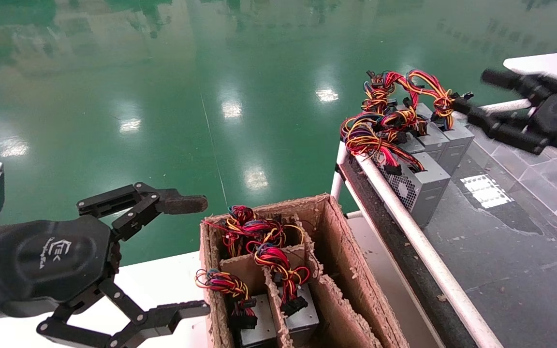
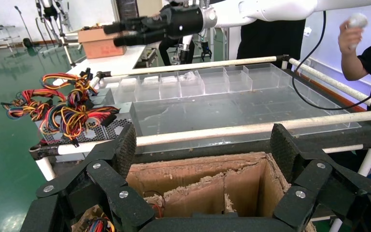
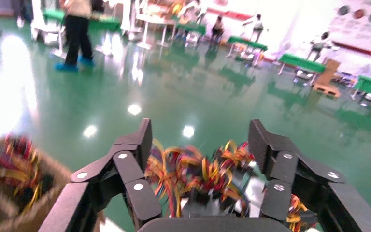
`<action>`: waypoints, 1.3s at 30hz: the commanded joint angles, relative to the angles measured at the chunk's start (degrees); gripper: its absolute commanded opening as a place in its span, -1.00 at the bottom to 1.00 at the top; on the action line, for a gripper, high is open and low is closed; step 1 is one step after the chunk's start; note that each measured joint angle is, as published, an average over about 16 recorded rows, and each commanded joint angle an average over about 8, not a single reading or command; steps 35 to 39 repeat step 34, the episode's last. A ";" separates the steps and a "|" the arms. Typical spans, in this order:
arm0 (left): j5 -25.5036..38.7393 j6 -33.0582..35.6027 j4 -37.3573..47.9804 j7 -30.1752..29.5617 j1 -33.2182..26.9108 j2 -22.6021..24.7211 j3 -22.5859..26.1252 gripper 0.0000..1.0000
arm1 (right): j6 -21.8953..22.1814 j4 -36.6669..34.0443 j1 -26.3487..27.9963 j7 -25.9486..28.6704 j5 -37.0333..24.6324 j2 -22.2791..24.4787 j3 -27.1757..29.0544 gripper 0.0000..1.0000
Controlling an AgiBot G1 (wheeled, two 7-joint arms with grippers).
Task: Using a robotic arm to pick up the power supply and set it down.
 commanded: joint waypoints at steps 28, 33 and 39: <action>-0.03 -0.01 0.03 0.03 -0.02 -0.01 0.05 1.00 | 1.39 32.21 -15.67 16.55 9.51 3.97 0.72 1.00; -0.03 -0.01 0.03 0.03 -0.02 -0.02 0.06 1.00 | 1.61 36.89 -17.94 18.94 10.84 4.54 0.79 1.00; -0.03 -0.01 0.03 0.03 -0.02 -0.02 0.06 1.00 | 1.64 37.45 -18.21 19.22 11.00 4.60 0.80 1.00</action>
